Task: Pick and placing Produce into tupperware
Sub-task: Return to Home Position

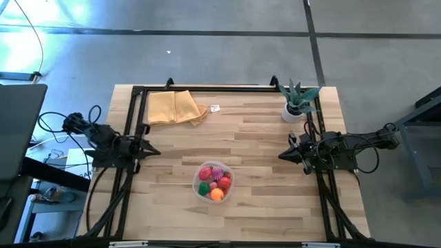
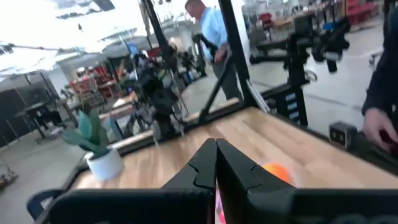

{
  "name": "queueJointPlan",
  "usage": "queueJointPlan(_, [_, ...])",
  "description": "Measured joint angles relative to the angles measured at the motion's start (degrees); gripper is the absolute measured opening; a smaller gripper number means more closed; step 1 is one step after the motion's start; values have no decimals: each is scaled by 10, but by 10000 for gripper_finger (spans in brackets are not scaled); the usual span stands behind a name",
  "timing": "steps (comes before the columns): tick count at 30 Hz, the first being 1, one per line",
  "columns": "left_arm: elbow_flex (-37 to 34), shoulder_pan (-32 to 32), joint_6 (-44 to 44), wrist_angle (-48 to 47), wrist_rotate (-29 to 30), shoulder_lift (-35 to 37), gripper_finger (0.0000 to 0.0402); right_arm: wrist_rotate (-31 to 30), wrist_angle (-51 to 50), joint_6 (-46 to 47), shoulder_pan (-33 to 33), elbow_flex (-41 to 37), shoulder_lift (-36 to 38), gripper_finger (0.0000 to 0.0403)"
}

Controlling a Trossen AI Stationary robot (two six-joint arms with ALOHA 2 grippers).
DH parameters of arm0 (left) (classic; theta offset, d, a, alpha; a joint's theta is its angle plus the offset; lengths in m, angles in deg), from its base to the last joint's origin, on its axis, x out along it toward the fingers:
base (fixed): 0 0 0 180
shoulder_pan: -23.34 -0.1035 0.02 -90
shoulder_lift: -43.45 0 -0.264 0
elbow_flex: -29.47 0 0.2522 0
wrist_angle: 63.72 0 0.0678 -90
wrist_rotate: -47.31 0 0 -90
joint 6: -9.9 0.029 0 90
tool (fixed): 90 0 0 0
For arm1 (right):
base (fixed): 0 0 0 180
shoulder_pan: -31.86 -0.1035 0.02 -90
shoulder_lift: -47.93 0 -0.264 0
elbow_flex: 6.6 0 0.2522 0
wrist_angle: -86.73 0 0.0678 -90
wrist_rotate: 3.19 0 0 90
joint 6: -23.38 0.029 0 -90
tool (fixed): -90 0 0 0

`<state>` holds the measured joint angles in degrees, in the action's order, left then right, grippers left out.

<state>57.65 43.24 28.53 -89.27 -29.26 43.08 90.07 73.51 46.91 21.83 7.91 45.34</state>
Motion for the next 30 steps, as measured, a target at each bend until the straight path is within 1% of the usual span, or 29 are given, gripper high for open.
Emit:
queueJointPlan(3, [-28,0,-1,20,1,0,1,0,0,0,0,0,0,0])
queueJointPlan(7, [-68,0,-15,30,16,0,1,0,0,0,0,0,0,0])
queueJointPlan(10, [-91,0,-24,52,22,0,1,0,0,0,0,0,0,0])
queueJointPlan(13, [-106,0,-26,52,21,0,1,0,0,0,0,0,0,0])
queueJointPlan(18, [-108,0,-26,50,-9,-3,1,0,0,0,0,0,0,0])
queueJointPlan(30, [-108,0,-24,49,-8,-3,1,0,0,0,0,0,0,0])
